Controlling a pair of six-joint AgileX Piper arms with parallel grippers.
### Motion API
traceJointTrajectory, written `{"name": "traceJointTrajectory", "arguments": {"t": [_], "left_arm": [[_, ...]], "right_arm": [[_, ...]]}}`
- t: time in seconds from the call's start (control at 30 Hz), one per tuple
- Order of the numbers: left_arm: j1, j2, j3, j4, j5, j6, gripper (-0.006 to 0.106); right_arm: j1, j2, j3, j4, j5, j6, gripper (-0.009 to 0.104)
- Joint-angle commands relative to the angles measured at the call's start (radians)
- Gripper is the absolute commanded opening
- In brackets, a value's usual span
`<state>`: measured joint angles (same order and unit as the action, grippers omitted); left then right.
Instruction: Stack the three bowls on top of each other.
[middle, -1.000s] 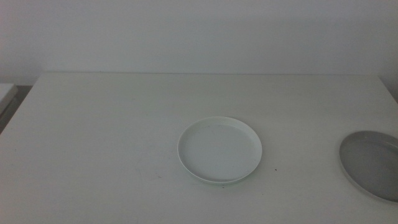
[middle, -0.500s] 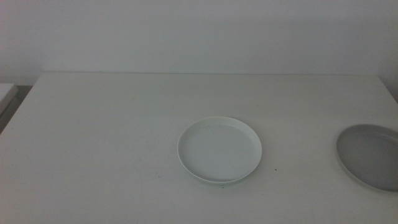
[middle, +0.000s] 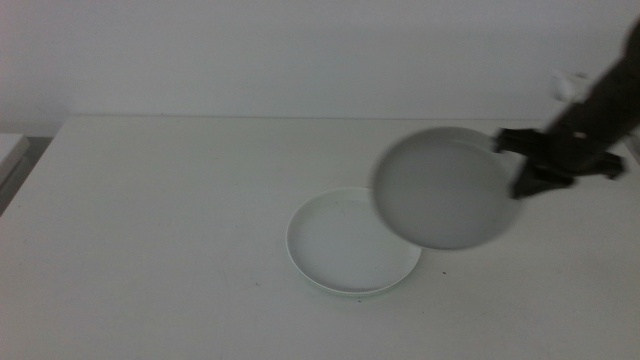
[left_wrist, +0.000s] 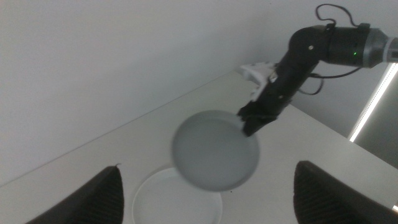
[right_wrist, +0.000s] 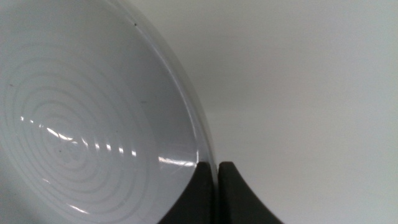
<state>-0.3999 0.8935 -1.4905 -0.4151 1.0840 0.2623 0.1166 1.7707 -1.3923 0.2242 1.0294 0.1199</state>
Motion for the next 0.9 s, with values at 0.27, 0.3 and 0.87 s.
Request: {"name": "traceJointTrajectory", "arguments": {"t": [0.27,0.3,0.87], "left_arm": [[0.000,-0.003,0.003,-0.001,-0.012,-0.004,0.094],[0.000,-0.003,0.003,-0.001,-0.012,-0.004,0.094],[0.000,-0.003,0.003,-0.001,-0.016,-0.004,0.094]], "right_arm": [[0.211,0.099,-0.035,0.113,-0.136,0.064,-0.002],[0.224,0.115,-0.035,0.124,-0.146,0.064,-0.002],[0.242,0.201,-0.035,0.113,-0.188,0.064,0.005]]}}
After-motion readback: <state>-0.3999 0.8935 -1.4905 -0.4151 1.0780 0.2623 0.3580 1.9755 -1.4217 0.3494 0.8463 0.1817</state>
